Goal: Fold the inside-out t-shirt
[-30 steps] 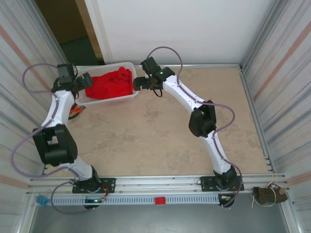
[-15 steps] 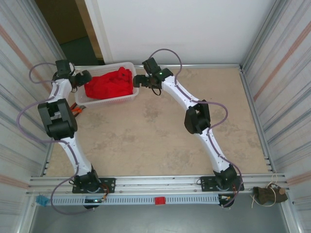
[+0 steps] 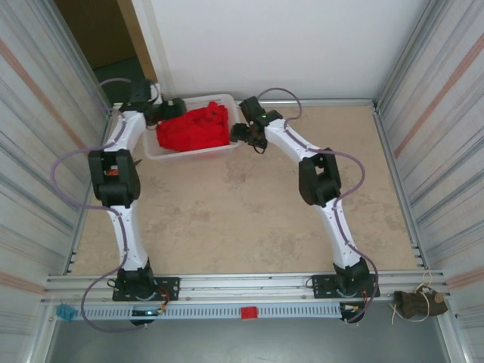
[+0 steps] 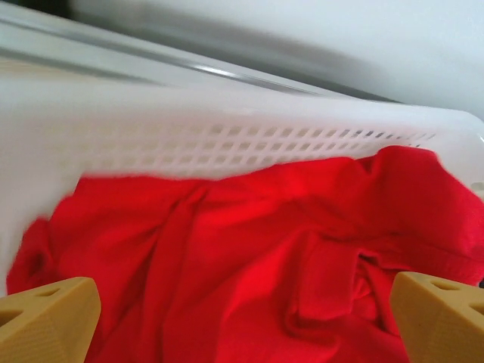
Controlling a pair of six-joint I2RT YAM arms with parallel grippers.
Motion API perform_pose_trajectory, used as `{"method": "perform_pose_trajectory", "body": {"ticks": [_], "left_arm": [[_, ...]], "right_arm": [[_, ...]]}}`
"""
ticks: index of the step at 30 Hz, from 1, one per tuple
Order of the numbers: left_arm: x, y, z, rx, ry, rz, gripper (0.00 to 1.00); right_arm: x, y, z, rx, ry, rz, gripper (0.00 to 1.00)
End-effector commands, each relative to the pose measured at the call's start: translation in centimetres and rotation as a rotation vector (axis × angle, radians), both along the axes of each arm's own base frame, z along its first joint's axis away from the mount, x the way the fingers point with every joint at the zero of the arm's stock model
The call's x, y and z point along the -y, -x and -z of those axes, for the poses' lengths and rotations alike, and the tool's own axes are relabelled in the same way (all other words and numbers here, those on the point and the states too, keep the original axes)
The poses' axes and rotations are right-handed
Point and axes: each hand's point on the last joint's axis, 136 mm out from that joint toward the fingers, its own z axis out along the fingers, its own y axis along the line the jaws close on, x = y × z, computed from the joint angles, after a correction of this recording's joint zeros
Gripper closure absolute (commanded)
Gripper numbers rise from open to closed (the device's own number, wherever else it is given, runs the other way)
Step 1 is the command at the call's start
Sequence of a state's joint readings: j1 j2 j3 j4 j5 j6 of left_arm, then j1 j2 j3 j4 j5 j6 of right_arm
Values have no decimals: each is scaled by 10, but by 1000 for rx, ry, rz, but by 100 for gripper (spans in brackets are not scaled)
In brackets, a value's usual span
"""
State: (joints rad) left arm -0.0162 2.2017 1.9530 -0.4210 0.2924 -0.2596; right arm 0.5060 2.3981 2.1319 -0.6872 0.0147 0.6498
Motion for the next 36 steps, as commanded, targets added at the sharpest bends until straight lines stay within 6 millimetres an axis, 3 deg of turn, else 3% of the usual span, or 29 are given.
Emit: {"method": "perform_pose_trajectory", "body": {"ticks": [1, 6, 10, 12, 15, 18, 20, 24, 27, 32, 36], "left_arm": [[53, -2, -7, 3, 26, 92, 1], [138, -4, -22, 38, 73, 203, 1], [200, 7, -56, 95, 98, 314, 1], [218, 17, -78, 125, 104, 356, 1], [227, 38, -110, 160, 114, 390, 1], [210, 61, -136, 200, 95, 370, 1], [190, 76, -153, 244, 66, 332, 1], [137, 95, -149, 225, 24, 202, 1], [98, 104, -138, 180, 35, 111, 1], [50, 122, -125, 153, 77, 2, 1], [24, 139, -118, 140, 90, -54, 1]], "right_arm": [[91, 22, -18, -8, 86, 232, 14], [173, 87, -22, -35, 127, 427, 14], [226, 144, -27, -41, 152, 600, 13], [239, 162, -43, 15, 154, 637, 12], [234, 173, -84, 140, 127, 565, 11], [201, 180, -122, 217, 65, 386, 11], [165, 190, -133, 213, 16, 245, 11], [72, 216, -129, 171, -42, -37, 12], [11, 221, -117, 169, 9, -190, 11], [-54, 192, -105, 187, 211, -345, 9], [-76, 149, -91, 229, 414, -332, 8]]}}
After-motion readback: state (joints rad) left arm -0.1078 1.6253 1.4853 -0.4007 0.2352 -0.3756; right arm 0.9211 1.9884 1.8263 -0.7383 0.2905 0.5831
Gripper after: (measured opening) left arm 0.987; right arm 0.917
